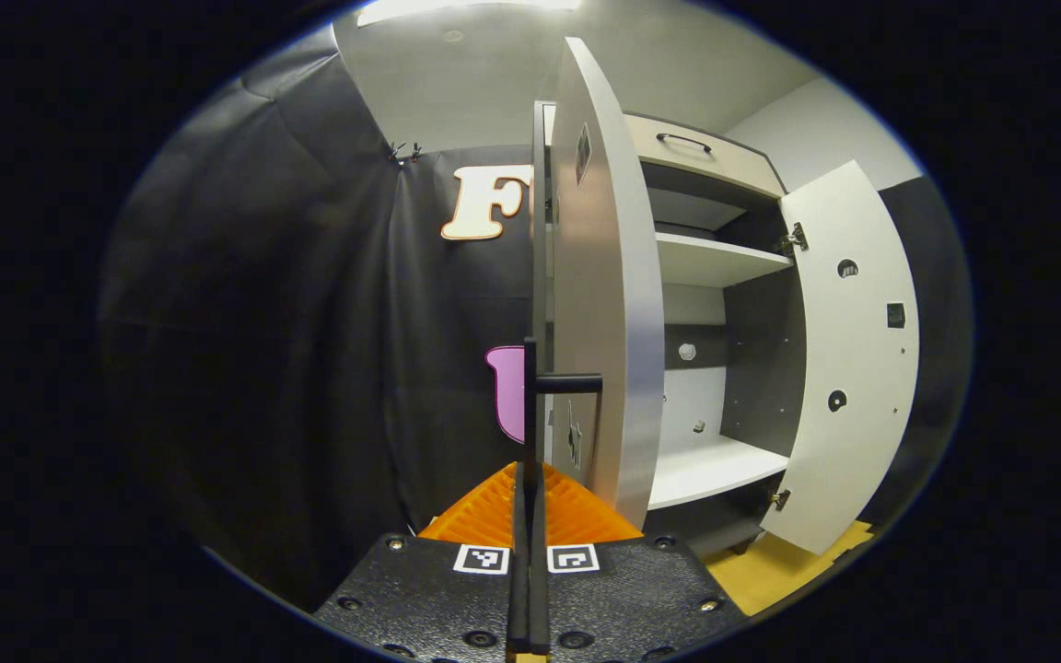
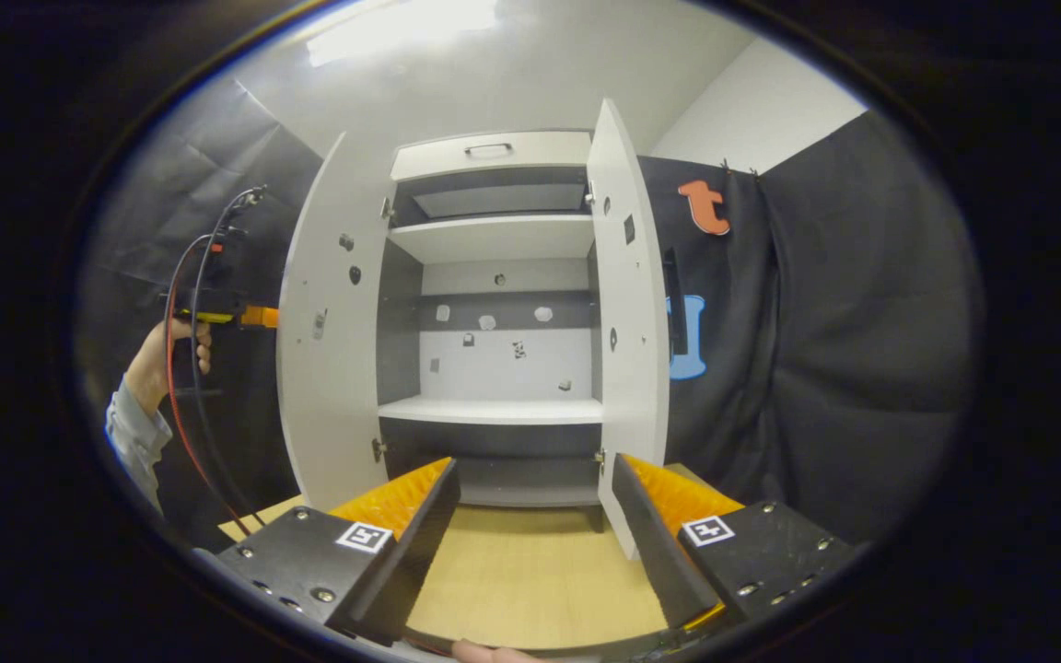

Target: Open the right door of the double-door shoe cabinet with the right hand, and open the left door with the left hand.

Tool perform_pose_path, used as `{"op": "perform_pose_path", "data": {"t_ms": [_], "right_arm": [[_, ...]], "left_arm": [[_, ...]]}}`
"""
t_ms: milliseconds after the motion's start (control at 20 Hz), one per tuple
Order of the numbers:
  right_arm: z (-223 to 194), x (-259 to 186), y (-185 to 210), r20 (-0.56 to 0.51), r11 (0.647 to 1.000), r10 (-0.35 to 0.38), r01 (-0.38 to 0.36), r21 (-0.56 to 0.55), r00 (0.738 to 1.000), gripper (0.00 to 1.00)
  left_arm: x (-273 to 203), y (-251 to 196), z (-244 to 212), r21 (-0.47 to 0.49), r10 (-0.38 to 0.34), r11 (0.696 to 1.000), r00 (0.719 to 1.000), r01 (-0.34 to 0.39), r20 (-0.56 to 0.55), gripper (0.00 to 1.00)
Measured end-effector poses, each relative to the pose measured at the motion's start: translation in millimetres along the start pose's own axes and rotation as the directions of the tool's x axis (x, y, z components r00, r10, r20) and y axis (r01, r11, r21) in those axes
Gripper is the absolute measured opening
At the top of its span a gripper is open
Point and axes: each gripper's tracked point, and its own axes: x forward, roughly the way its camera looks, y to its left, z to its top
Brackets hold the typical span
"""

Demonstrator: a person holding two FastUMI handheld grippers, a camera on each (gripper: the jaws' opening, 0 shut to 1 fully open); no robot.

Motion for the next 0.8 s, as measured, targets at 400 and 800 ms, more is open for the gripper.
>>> {"op": "perform_pose_path", "data": {"t_ms": [400, 800], "right_arm": [[5.3, 0.9, -5.9, 0.017, 1.000, -0.006, 0.006, -0.019, 1.000, 0.99], [23.6, -0.4, -28.8, 0.048, 0.999, -0.048, 0.048, 0.001, 0.998, 0.98]], "left_arm": [[-35.1, 0.7, -10.6, -0.008, 0.078, 0.997, 0.997, -0.078, -0.025, 0.16], [-82.1, -23.1, -0.4, 0.021, 0.059, 0.998, 0.998, -0.059, 0.012, 0.79]]}}
